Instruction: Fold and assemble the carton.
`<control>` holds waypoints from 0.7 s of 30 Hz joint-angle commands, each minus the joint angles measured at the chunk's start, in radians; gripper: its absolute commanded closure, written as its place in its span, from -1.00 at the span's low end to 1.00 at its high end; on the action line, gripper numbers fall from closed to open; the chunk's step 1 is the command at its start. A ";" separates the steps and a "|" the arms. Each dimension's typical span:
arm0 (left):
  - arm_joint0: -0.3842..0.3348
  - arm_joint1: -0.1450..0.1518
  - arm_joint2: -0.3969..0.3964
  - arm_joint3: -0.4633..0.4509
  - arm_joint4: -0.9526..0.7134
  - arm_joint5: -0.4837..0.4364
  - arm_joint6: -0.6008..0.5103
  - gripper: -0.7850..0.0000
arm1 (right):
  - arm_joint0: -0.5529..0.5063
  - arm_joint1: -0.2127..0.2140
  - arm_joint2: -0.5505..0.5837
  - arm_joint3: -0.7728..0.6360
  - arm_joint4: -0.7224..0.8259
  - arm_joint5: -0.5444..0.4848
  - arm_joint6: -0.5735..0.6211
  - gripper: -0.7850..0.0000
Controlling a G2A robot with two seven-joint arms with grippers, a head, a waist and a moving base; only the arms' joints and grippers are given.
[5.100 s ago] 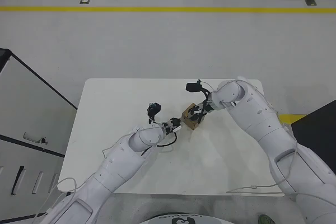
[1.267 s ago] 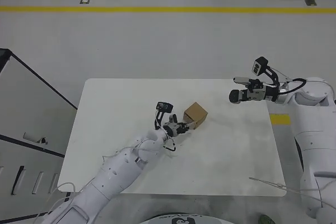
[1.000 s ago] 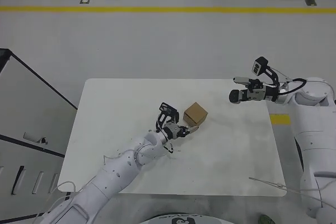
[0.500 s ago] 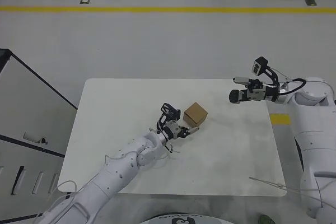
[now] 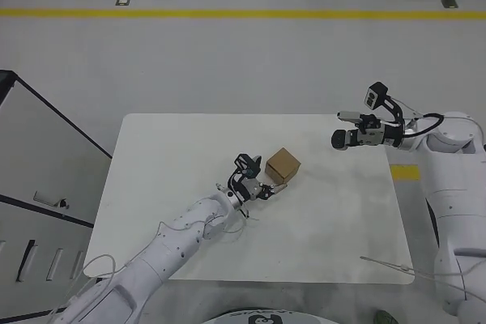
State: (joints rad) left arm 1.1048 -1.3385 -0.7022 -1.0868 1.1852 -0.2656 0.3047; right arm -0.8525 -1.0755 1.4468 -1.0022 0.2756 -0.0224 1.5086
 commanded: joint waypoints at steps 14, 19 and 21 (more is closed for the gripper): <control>-0.029 -0.042 0.033 0.090 0.006 0.071 0.019 -1.00 | 0.000 0.000 0.000 0.000 0.000 0.000 0.000 -1.00; -0.024 -0.048 0.031 0.082 0.008 0.080 0.007 -1.00 | 0.000 0.000 0.000 0.000 0.000 0.000 0.000 -1.00; -0.028 -0.054 0.033 0.089 0.007 0.083 0.006 -1.00 | 0.000 0.000 0.000 0.000 0.000 0.000 0.000 -1.00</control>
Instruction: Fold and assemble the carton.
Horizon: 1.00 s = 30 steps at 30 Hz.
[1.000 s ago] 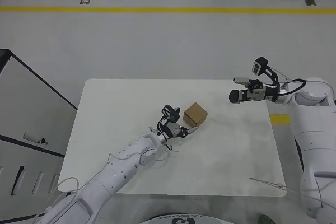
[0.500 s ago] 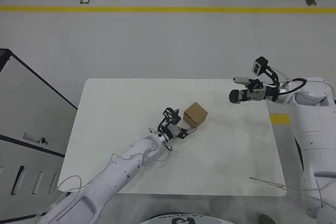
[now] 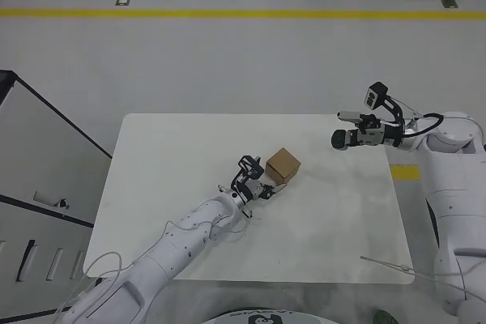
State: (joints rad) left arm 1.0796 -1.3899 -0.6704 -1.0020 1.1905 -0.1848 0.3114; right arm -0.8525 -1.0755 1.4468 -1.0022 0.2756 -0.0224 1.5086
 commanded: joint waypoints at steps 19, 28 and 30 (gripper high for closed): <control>-0.059 -0.073 0.027 0.147 -0.052 -0.027 0.039 -1.00 | 0.000 0.000 0.000 0.000 0.000 0.000 0.000 -1.00; -0.072 -0.096 0.030 0.195 -0.051 -0.033 0.058 -0.88 | 0.000 0.000 0.000 0.000 0.000 0.000 0.000 -1.00; -0.073 -0.101 0.029 0.203 -0.051 -0.036 0.062 -0.32 | 0.000 0.000 0.000 0.000 0.000 0.000 0.000 -1.00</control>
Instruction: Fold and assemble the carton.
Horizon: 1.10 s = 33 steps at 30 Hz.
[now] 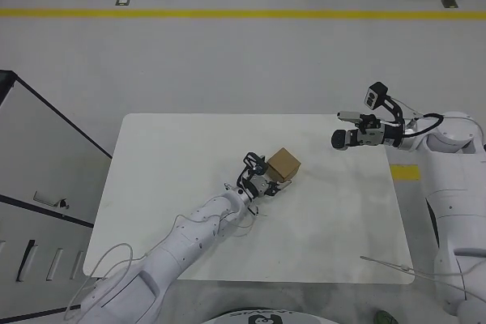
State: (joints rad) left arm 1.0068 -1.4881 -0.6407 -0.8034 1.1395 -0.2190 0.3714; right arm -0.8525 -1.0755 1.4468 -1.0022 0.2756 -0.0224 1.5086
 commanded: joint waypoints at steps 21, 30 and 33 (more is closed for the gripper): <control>0.078 0.060 -0.114 -0.200 0.133 -0.078 -0.021 1.00 | 0.000 0.000 0.000 0.000 0.000 0.000 0.000 -1.00; 0.227 0.148 -0.292 -0.565 0.139 -0.265 -0.227 1.00 | 0.000 0.000 0.000 0.000 0.000 0.000 0.000 -1.00; 0.261 0.161 -0.326 -0.645 0.137 -0.284 -0.280 1.00 | 0.000 0.000 0.000 0.000 0.000 0.000 0.000 -1.00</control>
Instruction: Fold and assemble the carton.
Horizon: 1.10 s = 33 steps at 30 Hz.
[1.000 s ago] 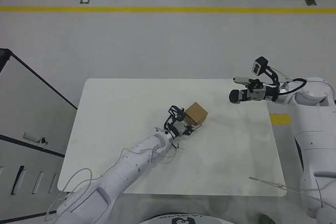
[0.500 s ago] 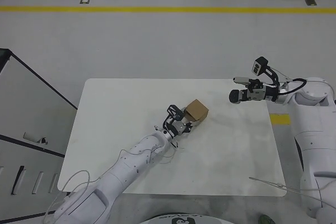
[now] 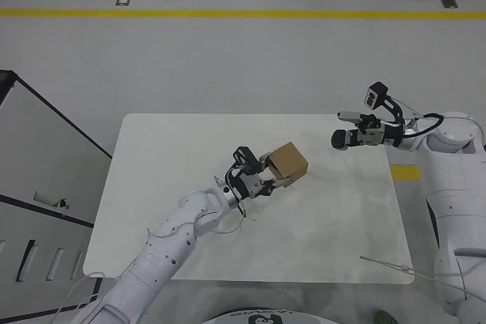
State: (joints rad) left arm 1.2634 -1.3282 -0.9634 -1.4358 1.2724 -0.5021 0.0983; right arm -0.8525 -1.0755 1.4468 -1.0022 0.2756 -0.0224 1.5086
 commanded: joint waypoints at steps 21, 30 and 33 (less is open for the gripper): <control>0.080 0.077 -0.226 -0.335 0.094 -0.319 -0.065 1.00 | 0.000 0.000 0.000 0.000 0.000 0.000 0.000 -1.00; 0.124 0.101 -0.301 -0.438 0.007 -0.390 -0.189 1.00 | 0.000 0.000 0.000 0.000 0.000 0.000 0.000 -1.00; 0.124 0.101 -0.301 -0.438 0.007 -0.390 -0.189 1.00 | 0.000 0.000 0.000 0.000 0.000 0.000 0.000 -1.00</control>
State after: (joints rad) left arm 1.3875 -1.2275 -1.2641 -1.8747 1.2792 -0.8919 -0.0919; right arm -0.8525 -1.0755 1.4468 -1.0022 0.2756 -0.0224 1.5086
